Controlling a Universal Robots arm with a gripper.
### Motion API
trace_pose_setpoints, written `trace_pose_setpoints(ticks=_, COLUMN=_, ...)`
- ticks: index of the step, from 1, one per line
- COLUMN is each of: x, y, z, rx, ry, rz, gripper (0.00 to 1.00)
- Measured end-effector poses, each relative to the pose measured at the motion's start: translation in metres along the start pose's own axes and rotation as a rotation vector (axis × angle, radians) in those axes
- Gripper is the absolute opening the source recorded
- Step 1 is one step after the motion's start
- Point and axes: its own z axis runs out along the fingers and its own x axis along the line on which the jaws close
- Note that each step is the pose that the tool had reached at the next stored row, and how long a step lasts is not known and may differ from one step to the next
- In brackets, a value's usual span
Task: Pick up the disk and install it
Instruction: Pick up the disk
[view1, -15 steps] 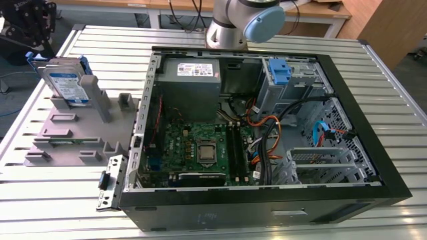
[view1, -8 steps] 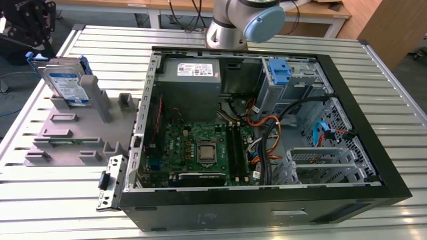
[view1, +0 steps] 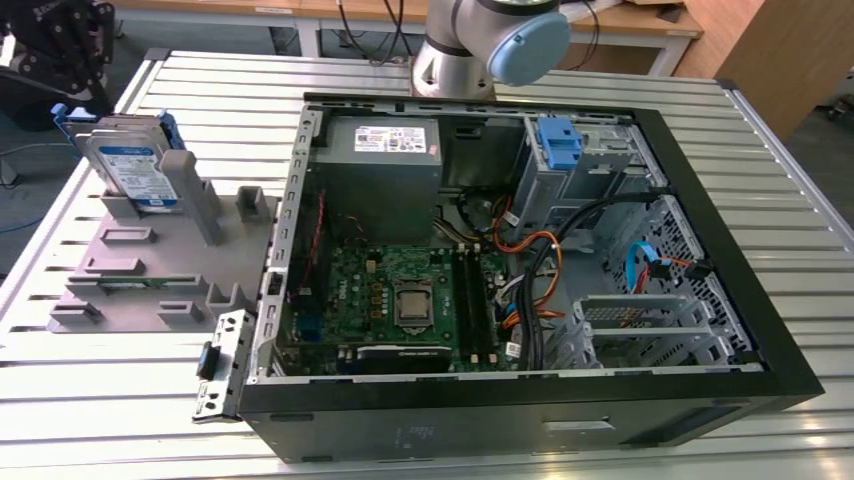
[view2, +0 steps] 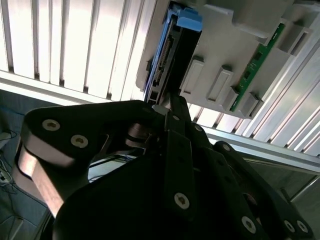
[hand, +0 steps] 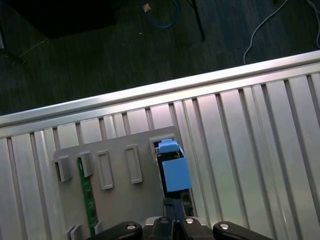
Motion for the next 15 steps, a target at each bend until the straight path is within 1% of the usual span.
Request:
trace_pose_setpoints(ticks=1, x=-0.0001, y=-0.0007, z=0.0, rx=-0.0003, ry=-0.0013, rz=0.0, gripper=0.11)
trace_pose_setpoints(ticks=2, x=-0.0001, y=-0.0009, z=0.0001, rx=-0.0013, ry=-0.0056, rz=0.0, gripper=0.11)
trace_pose_setpoints(ticks=3, x=-0.0002, y=-0.0011, z=0.0001, rx=-0.003, ry=-0.0138, rz=-0.001, gripper=0.11)
trace_pose_setpoints(ticks=4, x=-0.0003, y=-0.0012, z=0.0001, rx=-0.0043, ry=-0.0191, rz=-0.001, gripper=0.11)
trace_pose_setpoints(ticks=15, x=-0.0007, y=-0.0033, z=0.0021, rx=-0.0044, ry=-0.0196, rz=-0.001, gripper=0.11)
